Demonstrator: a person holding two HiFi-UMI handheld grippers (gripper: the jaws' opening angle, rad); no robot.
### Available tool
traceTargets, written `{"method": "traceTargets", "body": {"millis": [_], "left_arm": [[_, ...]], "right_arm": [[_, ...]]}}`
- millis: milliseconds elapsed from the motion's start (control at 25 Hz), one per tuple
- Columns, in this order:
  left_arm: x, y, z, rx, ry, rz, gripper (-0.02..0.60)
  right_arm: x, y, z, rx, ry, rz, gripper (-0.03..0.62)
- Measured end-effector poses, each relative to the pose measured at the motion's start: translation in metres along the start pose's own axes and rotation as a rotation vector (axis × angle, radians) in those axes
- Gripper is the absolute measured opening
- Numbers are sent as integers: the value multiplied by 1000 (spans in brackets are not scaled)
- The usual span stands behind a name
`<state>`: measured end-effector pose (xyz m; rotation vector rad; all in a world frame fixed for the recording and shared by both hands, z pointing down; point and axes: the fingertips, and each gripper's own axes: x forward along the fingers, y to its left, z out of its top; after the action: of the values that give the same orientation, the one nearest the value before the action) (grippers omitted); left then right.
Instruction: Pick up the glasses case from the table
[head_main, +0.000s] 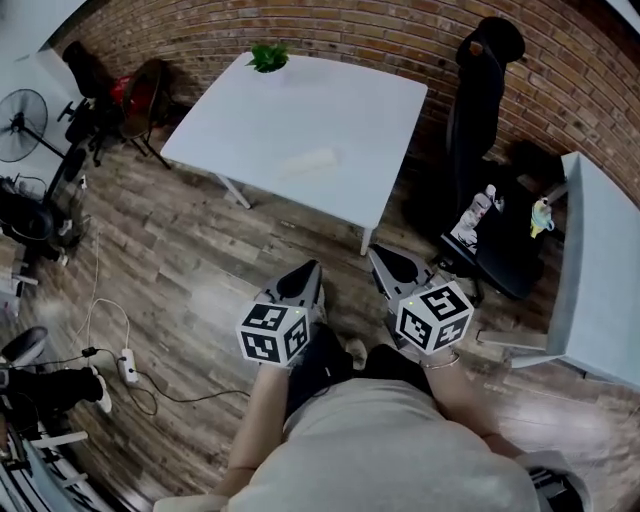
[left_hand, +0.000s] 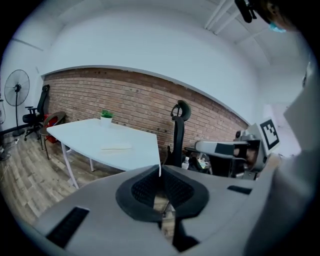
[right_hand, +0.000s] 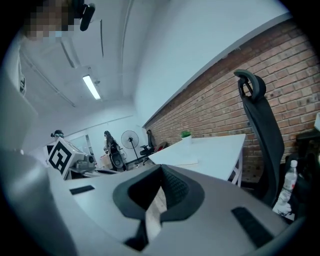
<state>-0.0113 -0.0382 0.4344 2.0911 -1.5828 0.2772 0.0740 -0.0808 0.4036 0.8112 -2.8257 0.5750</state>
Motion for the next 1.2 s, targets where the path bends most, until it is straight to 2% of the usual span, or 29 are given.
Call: {"method": "traceTargets", "body": {"millis": [240, 440, 640, 840, 880, 960, 1040, 1120, 1200], "left_arm": [[48, 57, 43, 52, 0, -32, 12], [80, 123, 86, 110, 19, -22, 12], [114, 180, 111, 240, 75, -5, 14], [151, 215, 113, 325, 169, -68, 16], [159, 221, 112, 344, 192, -86, 39], [175, 231, 107, 389, 240, -114, 143], [191, 239, 100, 431, 281, -136, 171], [206, 243, 91, 478, 321, -166, 239], [222, 245, 82, 541, 363, -207, 269]], "right_arm": [[59, -33, 22, -2, 0, -64, -2], [134, -43, 50, -22, 5, -65, -2], [193, -58, 57, 8, 28, -91, -2], [227, -81, 48, 74, 55, -160, -2], [233, -87, 48, 84, 56, -177, -2], [242, -100, 46, 100, 60, -206, -2], [247, -110, 41, 112, 74, -233, -2], [248, -116, 34, 125, 95, -257, -2], [247, -121, 27, 139, 111, -273, -2]]}}
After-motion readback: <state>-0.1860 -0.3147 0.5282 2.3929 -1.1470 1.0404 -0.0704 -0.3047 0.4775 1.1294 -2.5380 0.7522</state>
